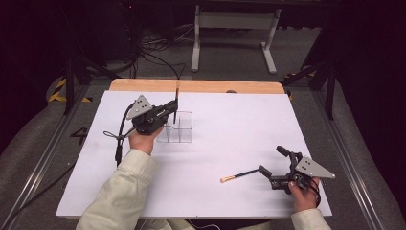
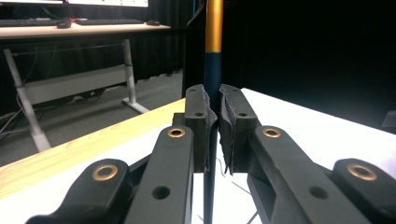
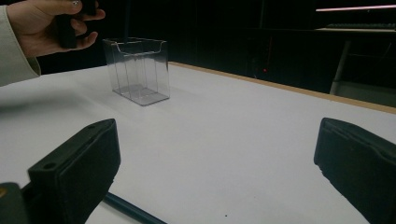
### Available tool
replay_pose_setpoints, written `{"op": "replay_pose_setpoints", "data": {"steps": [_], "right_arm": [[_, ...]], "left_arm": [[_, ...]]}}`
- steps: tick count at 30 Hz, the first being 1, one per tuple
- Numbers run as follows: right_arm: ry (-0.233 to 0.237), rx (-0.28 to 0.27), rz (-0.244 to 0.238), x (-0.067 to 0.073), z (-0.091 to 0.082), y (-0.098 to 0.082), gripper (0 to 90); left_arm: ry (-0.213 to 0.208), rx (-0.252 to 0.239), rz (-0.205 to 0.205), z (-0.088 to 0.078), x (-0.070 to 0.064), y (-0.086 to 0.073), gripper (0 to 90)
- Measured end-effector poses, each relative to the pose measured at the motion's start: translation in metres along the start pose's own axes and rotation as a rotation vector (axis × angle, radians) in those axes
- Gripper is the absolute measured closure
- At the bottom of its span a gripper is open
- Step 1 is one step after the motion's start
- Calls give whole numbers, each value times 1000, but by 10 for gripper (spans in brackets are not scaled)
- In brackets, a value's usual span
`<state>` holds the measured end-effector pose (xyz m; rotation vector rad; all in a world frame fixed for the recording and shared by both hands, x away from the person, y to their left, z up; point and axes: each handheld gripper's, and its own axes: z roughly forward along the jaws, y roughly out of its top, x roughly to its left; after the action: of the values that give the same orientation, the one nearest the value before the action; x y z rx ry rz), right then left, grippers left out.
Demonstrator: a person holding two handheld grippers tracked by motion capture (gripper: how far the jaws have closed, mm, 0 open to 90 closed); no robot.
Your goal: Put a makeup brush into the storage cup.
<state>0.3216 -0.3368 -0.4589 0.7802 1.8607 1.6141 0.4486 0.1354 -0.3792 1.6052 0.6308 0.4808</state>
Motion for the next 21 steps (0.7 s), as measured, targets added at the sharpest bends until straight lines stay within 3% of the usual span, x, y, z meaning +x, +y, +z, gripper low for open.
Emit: {"op": "replay_pose_setpoints", "data": {"steps": [12, 21], "right_arm": [[1, 1, 4, 0, 0, 0, 9], [4, 4, 5, 0, 1, 0, 9]], "left_arm": [[12, 55, -32, 1, 7, -9, 823], [28, 109, -33, 1, 8, -12, 823]]}}
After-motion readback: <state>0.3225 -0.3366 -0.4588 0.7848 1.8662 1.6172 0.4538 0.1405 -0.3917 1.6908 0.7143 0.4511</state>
